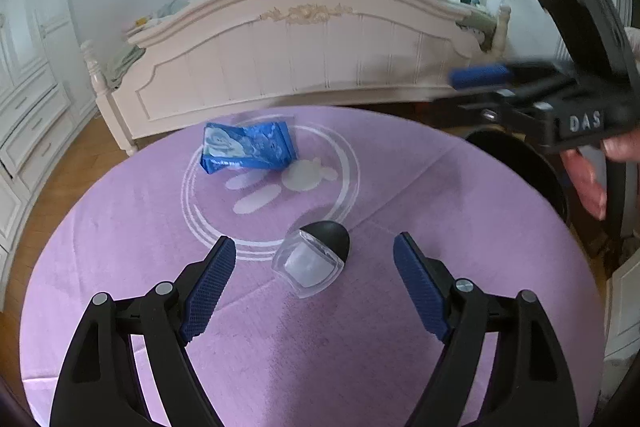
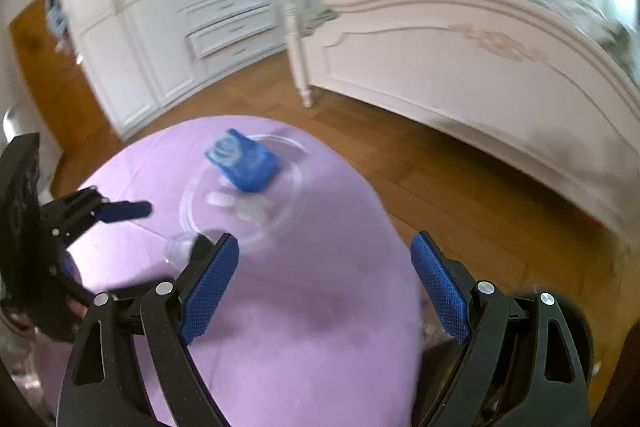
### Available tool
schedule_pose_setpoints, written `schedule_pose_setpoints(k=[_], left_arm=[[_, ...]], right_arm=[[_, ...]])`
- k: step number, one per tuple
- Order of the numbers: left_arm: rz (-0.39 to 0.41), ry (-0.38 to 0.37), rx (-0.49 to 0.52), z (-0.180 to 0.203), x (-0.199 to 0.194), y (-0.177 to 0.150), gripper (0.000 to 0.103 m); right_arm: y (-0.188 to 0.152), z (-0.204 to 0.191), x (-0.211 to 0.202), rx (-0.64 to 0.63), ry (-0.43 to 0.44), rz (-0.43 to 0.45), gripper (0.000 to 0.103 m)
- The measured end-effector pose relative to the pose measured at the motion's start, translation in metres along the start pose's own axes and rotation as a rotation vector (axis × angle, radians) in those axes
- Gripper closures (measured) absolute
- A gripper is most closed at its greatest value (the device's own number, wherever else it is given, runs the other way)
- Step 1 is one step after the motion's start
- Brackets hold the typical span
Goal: Collect trash
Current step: 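Grasp the clear plastic lid with the left tool while the right tool grasps the blue wet-wipe pack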
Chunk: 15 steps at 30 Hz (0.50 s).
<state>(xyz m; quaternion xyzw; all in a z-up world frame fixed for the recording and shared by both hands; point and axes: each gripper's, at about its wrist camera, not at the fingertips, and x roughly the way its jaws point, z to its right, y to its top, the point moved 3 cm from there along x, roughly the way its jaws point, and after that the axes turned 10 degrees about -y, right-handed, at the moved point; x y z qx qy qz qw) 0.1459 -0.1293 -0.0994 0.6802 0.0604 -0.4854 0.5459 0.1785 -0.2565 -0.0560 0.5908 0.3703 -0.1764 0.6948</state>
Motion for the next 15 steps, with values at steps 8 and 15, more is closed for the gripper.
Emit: schedule_pose_setpoints(k=[8,15], left_arm=[[-0.056,0.0,-0.026,-0.017,0.018,-0.008,0.043],[-0.065,-0.03,-0.054,-0.027,0.02,-0.01,0.053]], right_arm=[[0.041,-0.05,0.063,-0.189,0.035,-0.045,0.029],[0.06,-0.084,0.106,-0.311,0.044,-0.066,0.029]])
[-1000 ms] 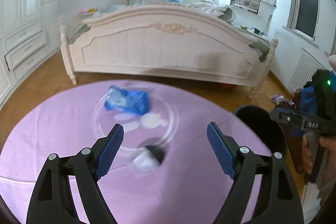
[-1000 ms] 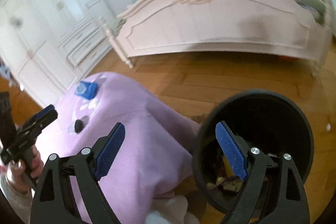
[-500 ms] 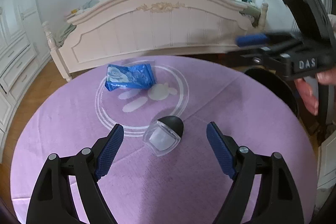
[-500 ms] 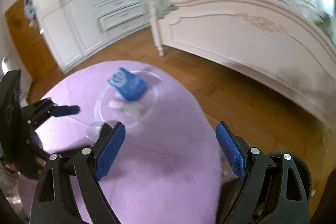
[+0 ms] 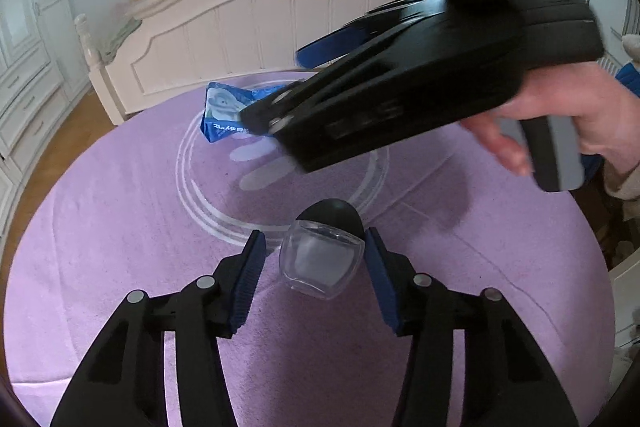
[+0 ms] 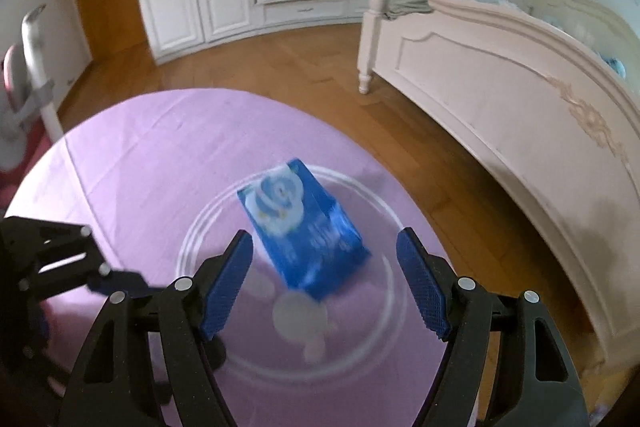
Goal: Collect trash
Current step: 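Grasp the clear plastic lid with the left tool while the right tool grasps the blue wet-wipe pack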
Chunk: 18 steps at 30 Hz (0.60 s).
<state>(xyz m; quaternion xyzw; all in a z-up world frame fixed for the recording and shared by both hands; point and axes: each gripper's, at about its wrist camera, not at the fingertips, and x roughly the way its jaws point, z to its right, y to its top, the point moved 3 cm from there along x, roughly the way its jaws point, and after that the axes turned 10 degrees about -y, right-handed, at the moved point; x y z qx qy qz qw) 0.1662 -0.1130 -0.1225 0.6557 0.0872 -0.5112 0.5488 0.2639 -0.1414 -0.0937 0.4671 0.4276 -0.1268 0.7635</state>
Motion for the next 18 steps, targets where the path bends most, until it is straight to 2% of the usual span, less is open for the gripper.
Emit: schedule_pose_setpoints(k=[3,7,8,9,11,12,15,18], left_arm=[[0.005,-0.01,-0.012,-0.003,-0.001,0.0,0.055],[0.009,-0.013,-0.026,-0.007,-0.002,0.002,0.057],[0.01,-0.012,-0.029,-0.007,-0.002,0.001,0.057],[0.01,-0.011,-0.03,-0.008,-0.002,0.002,0.057],[0.011,-0.006,-0.034,-0.009,-0.002,0.003,0.059],[0.012,-0.003,-0.036,-0.01,-0.002,0.003,0.062],[0.016,-0.009,-0.047,-0.012,-0.003,0.003,0.062],[0.019,-0.011,-0.056,-0.012,-0.005,0.001,0.062]], right_arm=[[0.004,-0.006,0.01,-0.031,-0.003,-0.025,0.029],[0.004,-0.018,0.024,-0.1,-0.056,-0.065,0.029],[0.003,-0.018,0.023,-0.099,-0.054,-0.06,0.031],[0.002,-0.017,0.024,-0.09,-0.033,-0.067,0.042],[0.001,-0.012,0.023,-0.058,-0.029,-0.077,0.048],[-0.001,-0.01,0.021,-0.046,-0.024,-0.083,0.05],[-0.008,-0.003,0.014,-0.001,-0.008,-0.089,0.055],[-0.017,0.005,0.002,0.058,0.001,-0.08,0.055]])
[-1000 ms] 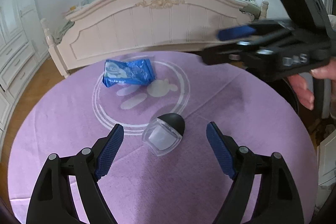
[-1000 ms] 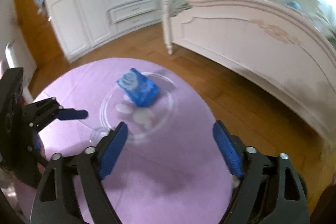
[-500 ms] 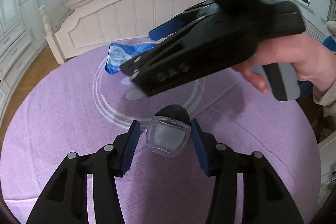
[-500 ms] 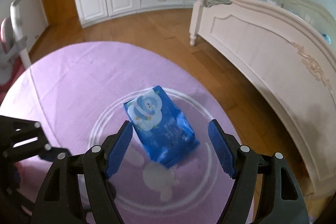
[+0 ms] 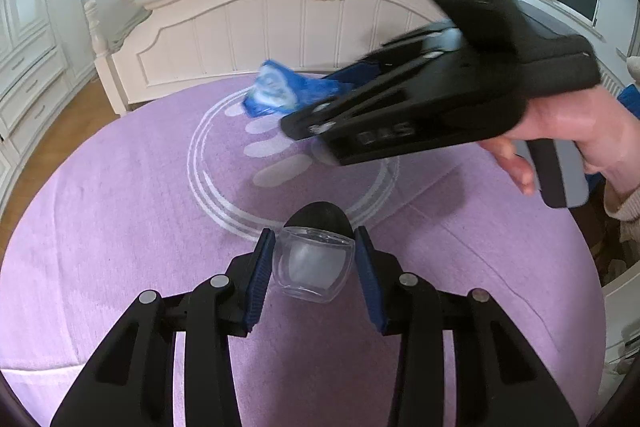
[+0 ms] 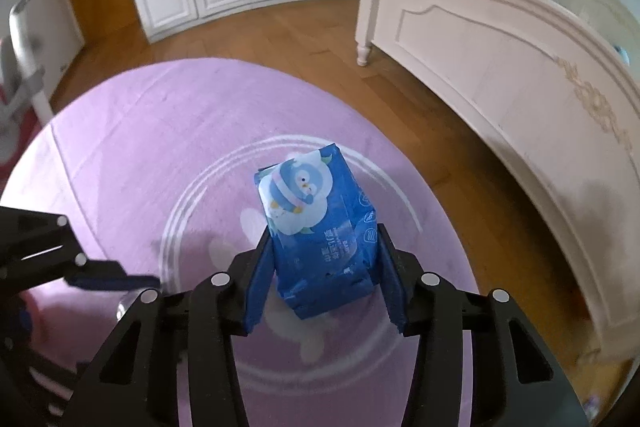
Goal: Collect trash
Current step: 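Grasp the clear plastic lid with the left tool while the right tool grasps the blue wet-wipe pack, then carry the clear lid and wipe pack over the bin and open both tools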
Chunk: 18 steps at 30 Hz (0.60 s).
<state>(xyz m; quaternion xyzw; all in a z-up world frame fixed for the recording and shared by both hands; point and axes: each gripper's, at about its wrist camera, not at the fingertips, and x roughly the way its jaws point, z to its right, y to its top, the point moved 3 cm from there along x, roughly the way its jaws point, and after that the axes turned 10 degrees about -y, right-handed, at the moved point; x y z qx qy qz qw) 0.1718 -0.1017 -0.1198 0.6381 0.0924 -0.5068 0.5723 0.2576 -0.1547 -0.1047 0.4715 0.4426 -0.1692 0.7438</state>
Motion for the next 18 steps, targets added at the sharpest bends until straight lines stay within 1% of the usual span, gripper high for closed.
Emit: schedule_pose_setpoints(k=[2,5,10,13,17,18], left_arm=[[0.003,-0.004,-0.009,0.0,-0.002,-0.002,0.062],[0.015,-0.036,-0.042,0.0,-0.007,-0.007,0.062],[0.041,-0.062,-0.048,0.008,-0.02,-0.009,0.062],[0.062,-0.073,-0.036,0.018,-0.026,-0.004,0.062],[0.081,-0.101,0.006,0.043,-0.033,0.006,0.062],[0.085,-0.11,0.028,0.055,-0.034,0.008,0.062]], right_arm=[[-0.008,0.006,-0.011,0.051,0.016,0.013,0.055],[-0.023,0.016,-0.028,0.149,0.061,0.034,0.055],[-0.066,0.031,-0.057,0.347,0.113,0.035,0.055],[-0.093,0.036,-0.078,0.445,0.159,0.063,0.055],[-0.126,0.044,-0.101,0.525,0.142,0.099,0.055],[-0.133,0.047,-0.106,0.548,0.139,0.106,0.055]])
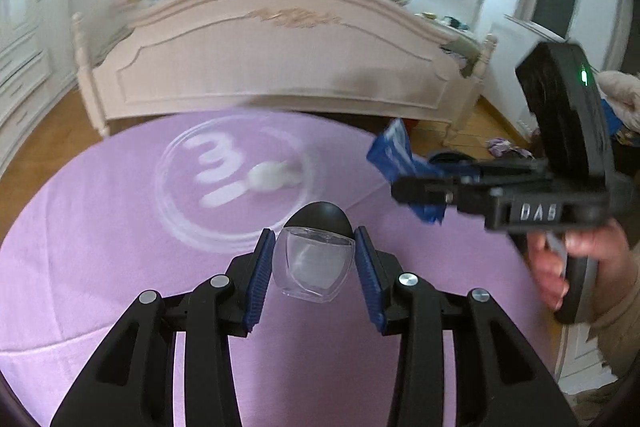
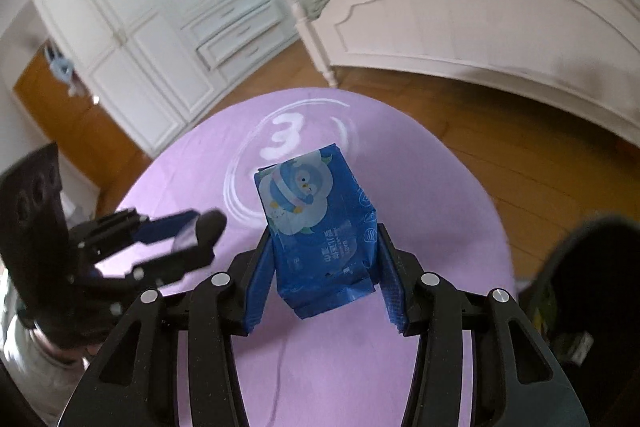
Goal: Collect trash
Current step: 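Carry the clear lid and wipe pack over the bin and open both tools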
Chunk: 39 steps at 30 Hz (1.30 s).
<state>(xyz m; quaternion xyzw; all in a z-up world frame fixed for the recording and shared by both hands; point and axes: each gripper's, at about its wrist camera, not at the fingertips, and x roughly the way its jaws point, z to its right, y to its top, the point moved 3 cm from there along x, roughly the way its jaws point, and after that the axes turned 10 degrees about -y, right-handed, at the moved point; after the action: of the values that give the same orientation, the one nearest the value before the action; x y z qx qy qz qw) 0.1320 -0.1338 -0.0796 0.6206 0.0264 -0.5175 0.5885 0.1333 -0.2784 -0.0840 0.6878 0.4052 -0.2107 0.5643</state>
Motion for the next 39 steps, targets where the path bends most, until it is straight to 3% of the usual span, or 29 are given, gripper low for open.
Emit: schedule_pose_setpoints(k=[12,30,39], left_arm=[[0.004,-0.143,0.124,0.09,0.045,0.037,0.062],[-0.082,-0.278,0.232,0.185,0.127,0.053,0.062],[-0.128,-0.318,0.252,0.211,0.156,0.052,0.062]], right_arm=[[-0.038,0.104,-0.072,0.265,-0.1,0.108,0.055],[-0.088,0.22,-0.089,0.464,-0.225,0.116,0.055],[-0.113,0.26,-0.085,0.538,-0.263,0.093,0.055]])
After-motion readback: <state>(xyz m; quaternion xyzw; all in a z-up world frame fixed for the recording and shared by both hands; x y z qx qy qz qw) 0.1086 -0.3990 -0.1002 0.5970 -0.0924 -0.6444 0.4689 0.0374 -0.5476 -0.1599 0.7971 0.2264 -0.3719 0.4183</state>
